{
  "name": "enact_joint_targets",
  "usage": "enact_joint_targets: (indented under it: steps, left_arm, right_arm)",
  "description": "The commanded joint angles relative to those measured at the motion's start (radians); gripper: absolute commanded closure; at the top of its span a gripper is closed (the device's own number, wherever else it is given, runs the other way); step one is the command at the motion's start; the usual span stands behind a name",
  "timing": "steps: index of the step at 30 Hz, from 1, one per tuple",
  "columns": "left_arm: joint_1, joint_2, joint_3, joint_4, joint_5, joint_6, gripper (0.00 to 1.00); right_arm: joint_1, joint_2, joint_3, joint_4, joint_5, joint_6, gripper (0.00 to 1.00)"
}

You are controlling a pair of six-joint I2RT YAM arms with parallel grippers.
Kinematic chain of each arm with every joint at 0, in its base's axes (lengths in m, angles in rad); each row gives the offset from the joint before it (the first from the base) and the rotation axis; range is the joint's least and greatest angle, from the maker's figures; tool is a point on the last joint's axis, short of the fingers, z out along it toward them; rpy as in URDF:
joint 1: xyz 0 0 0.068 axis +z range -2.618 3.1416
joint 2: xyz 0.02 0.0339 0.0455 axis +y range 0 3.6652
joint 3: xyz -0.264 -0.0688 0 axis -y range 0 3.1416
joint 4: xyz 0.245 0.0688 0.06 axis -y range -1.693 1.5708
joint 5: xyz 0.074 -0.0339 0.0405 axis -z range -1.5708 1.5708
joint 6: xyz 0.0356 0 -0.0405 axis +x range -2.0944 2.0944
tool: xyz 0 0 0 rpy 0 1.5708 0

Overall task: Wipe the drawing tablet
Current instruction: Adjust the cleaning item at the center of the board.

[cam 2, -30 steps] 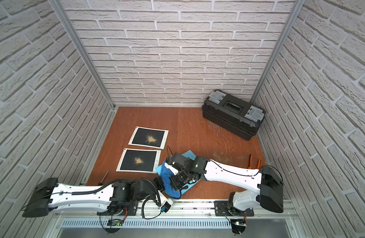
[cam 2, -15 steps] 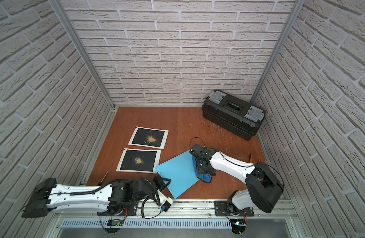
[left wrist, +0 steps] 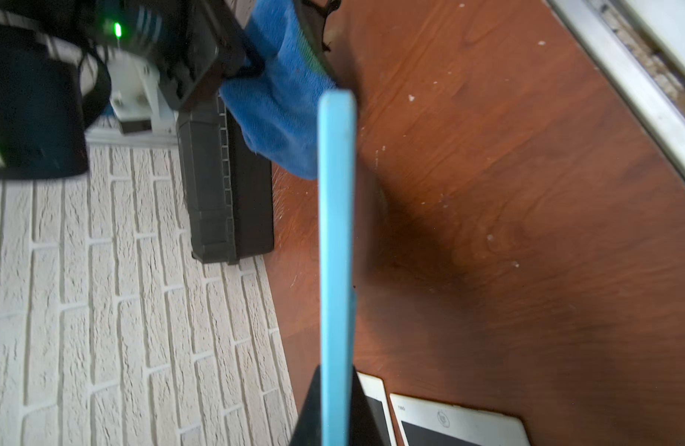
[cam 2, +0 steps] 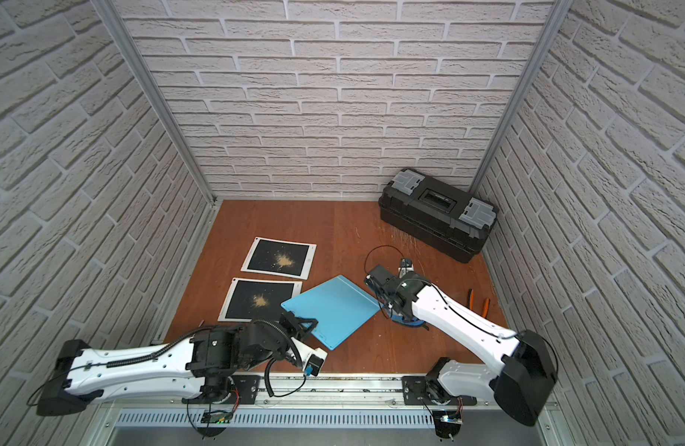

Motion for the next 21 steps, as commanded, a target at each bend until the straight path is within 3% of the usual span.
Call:
enact_joint_targets:
  steps: [1,4,8,12,14,18,21]
  left_arm:
    - [0.056,0.046,0.120,-0.043,0.041,-0.240,1.00]
    - [0.120,0.145,0.247,-0.091,0.046,-0.423,1.00]
    - [0.302,0.303,0.490,-0.185,0.013,-0.914,1.00]
    - [0.435,0.448,0.702,-0.311,0.256,-1.076,1.00]
    - [0.490,0.474,0.727,-0.273,0.374,-1.139,1.00]
    - [0.691,0.502,0.716,-0.112,0.748,-1.324,1.00]
    - [0.825,0.534,0.702,0.018,0.960,-1.454,1.00]
  right_arm:
    - [0.002,-0.149,-0.016,-0.047,0.093,0.005,0.98]
    - [0.000,-0.257,-0.007,-0.091,0.191,0.013,0.98]
    - [-0.006,-0.327,0.025,-0.137,0.255,0.019,0.97]
    - [-0.012,-0.343,0.031,-0.148,0.282,0.033,0.97]
    - [-0.019,-0.342,0.036,-0.145,0.291,0.032,0.97]
    - [-0.036,-0.344,0.047,-0.114,0.306,-0.006,0.96]
    - [-0.050,-0.342,0.041,-0.083,0.303,-0.037,0.96]
